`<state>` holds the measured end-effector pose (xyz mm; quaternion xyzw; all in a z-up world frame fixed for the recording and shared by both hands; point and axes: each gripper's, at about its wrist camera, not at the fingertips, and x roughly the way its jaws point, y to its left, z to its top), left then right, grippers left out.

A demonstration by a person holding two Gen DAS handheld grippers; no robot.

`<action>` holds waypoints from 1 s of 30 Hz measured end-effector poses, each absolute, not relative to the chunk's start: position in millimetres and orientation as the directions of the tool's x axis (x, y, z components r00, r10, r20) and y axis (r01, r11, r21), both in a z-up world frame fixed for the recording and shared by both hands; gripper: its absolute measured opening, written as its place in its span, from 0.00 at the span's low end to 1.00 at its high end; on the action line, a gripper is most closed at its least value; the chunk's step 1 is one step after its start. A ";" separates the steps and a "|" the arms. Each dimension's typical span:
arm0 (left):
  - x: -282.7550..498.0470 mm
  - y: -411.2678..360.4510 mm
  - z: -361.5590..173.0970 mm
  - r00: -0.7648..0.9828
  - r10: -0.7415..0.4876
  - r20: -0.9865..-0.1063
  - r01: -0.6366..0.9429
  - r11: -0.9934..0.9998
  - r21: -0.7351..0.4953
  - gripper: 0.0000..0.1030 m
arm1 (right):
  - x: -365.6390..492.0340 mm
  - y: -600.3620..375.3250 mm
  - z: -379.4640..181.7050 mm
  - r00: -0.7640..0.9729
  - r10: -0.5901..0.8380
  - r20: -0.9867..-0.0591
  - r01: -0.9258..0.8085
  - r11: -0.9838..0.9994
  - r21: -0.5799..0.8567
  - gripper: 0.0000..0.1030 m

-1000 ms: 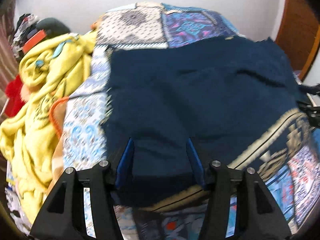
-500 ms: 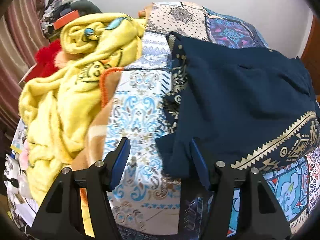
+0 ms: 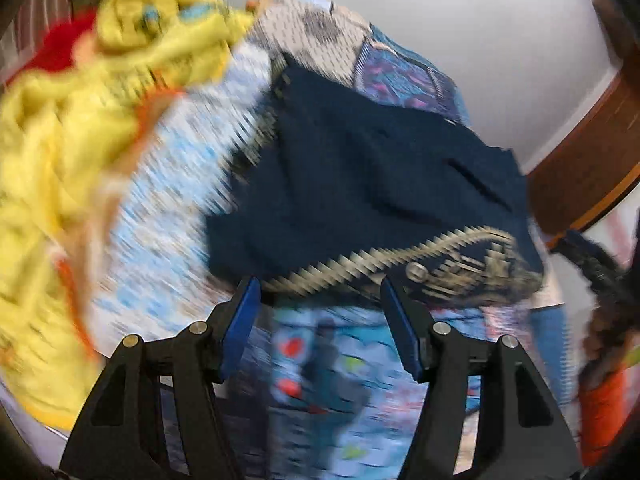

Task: Fold large clothes
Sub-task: 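Grasp the navy hoodie edge with the left gripper while the right gripper grasps it, then lift the hoodie with both grippers and fold it over onto itself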

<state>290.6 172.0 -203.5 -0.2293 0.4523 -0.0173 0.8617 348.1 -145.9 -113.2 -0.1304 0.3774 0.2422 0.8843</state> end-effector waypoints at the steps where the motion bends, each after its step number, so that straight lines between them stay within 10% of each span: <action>1: 292.1 171.3 -209.5 0.583 -0.290 -0.759 -0.178 0.866 -0.467 0.60 | 348.1 -142.7 -115.0 0.595 0.332 -0.732 -0.532 0.845 -0.049 0.73; 8: 315.2 165.5 -249.8 0.536 -0.522 -0.664 -0.209 0.680 -0.703 0.60 | 348.4 -134.0 -134.0 0.560 0.325 -0.762 -0.532 0.846 -0.030 0.73; 25: 387.2 188.1 -272.8 0.737 -0.400 -0.544 -0.305 0.521 -0.797 0.59 | 360.3 -146.4 -138.9 0.535 0.323 -0.781 -0.496 0.868 0.019 0.73; 30: 409.0 186.9 -254.3 0.725 -0.204 -0.658 -0.421 0.624 -0.658 0.28 | 360.3 -146.4 -138.8 0.520 0.334 -0.787 -0.498 0.866 0.039 0.73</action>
